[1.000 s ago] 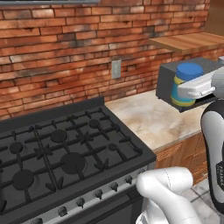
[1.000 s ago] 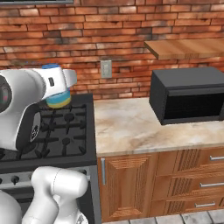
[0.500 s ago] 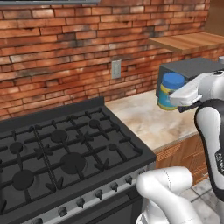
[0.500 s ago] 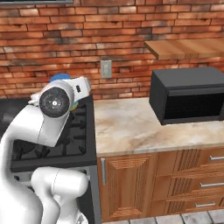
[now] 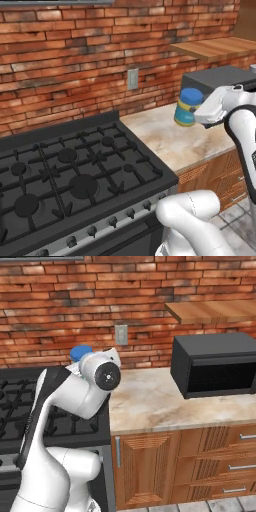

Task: Take 2 condiments from the cabinet and move them on the counter near the stove.Make sure the condiments are lined up with each other, next to each other.

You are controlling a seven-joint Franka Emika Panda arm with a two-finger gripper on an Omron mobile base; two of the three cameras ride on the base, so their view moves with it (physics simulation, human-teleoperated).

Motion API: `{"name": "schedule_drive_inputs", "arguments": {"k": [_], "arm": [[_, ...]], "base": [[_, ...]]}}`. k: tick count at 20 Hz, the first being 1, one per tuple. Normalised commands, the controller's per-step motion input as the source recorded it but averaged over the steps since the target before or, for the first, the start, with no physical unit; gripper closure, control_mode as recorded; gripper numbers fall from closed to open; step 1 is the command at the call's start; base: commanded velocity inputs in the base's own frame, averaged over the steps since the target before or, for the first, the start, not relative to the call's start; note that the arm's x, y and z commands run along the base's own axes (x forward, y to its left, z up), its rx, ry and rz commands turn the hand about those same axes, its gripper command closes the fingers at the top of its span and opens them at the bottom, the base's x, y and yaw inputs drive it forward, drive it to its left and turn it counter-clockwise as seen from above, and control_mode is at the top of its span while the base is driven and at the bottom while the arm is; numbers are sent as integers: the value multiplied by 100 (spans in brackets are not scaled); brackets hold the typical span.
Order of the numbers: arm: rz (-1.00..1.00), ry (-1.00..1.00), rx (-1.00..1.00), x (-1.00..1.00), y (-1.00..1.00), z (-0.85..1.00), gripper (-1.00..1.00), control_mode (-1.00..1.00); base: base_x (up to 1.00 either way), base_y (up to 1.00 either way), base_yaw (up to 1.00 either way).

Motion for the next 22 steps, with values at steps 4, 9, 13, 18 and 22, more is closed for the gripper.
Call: {"name": "schedule_drive_inputs", "arguments": {"k": [4,9,13,18,22], "arm": [[12,4,0,43,-26,-34,100,-100],[15,3,3,33,-32,-43,100,-100],[15,4,4,29,-28,-46,100,-100],[14,5,3,23,-21,-48,100,-100],[13,4,1,26,-10,-50,100,-100]], "base": [[0,0,0],[0,0,0],[0,0,0],[0,0,0],[0,0,0]]}}
